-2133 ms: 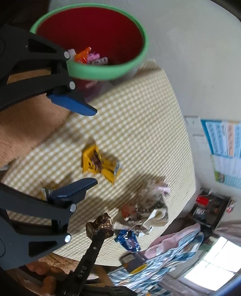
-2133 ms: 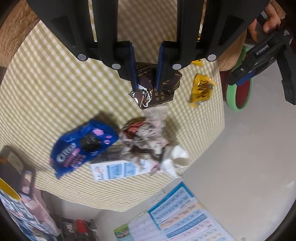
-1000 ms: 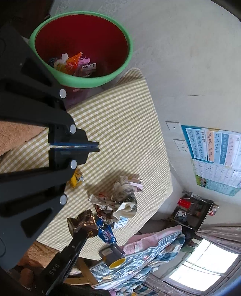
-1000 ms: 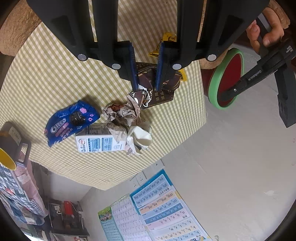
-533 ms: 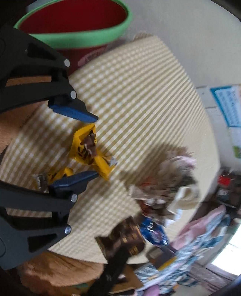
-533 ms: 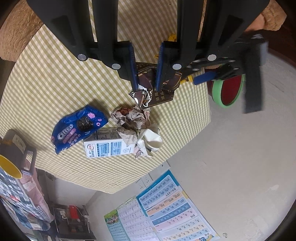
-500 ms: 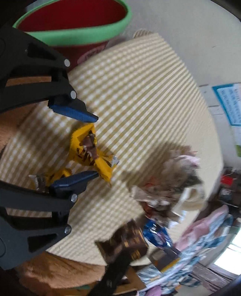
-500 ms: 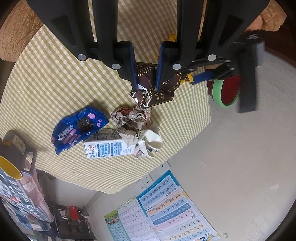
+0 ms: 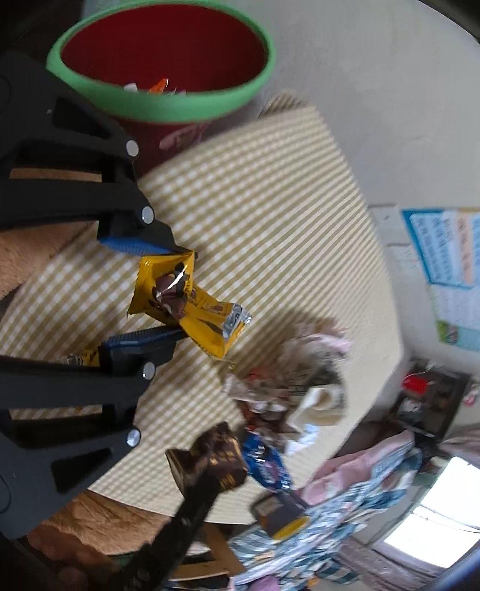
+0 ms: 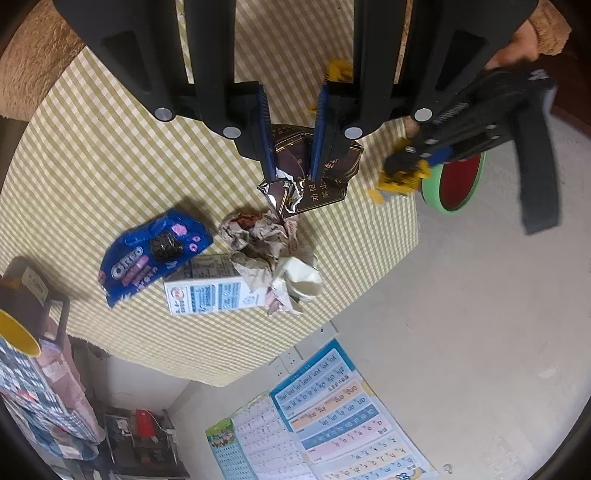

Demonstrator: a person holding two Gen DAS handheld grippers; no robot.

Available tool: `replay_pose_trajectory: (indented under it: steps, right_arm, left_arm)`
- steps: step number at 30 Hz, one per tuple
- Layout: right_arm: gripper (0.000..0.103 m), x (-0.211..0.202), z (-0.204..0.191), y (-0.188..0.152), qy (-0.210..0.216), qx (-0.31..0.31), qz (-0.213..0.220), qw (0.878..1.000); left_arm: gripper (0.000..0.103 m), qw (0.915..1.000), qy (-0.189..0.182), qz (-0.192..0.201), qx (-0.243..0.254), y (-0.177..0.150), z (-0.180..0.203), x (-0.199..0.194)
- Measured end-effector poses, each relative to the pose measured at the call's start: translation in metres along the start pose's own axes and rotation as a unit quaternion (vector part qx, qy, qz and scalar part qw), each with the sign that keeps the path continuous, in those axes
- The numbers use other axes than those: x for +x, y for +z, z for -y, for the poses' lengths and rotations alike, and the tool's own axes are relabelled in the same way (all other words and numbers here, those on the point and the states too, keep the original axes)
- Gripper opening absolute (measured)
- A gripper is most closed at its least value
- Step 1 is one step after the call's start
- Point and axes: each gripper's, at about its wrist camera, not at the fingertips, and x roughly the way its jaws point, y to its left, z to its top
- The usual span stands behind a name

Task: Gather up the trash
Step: 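Carry both wrappers over the bin and open both grippers to drop them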

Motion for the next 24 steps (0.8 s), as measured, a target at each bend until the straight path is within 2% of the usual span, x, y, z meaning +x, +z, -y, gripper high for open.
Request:
replay_pose_trajectory:
  steps: [4, 8, 24]
  right_arm:
    - [0.019, -0.006, -0.015, 0.004, 0.001, -0.021, 0.017, 1.0]
    - [0.019, -0.011, -0.026, 0.006, -0.002, -0.041, 0.028, 0.999]
    - [0.019, -0.013, -0.061, 0.015, -0.005, -0.085, 0.038, 0.996]
  left_arm:
    - [0.032, 0.9986, 0.019, 0.039, -0.029, 0.009, -0.015, -0.03]
    - [0.033, 0.9962, 0.027, 0.063, -0.053, 0.013, -0.03, -0.047]
    - [0.033, 0.9882, 0.066, 0.119, -0.069, 0.012, -0.06, -0.085]
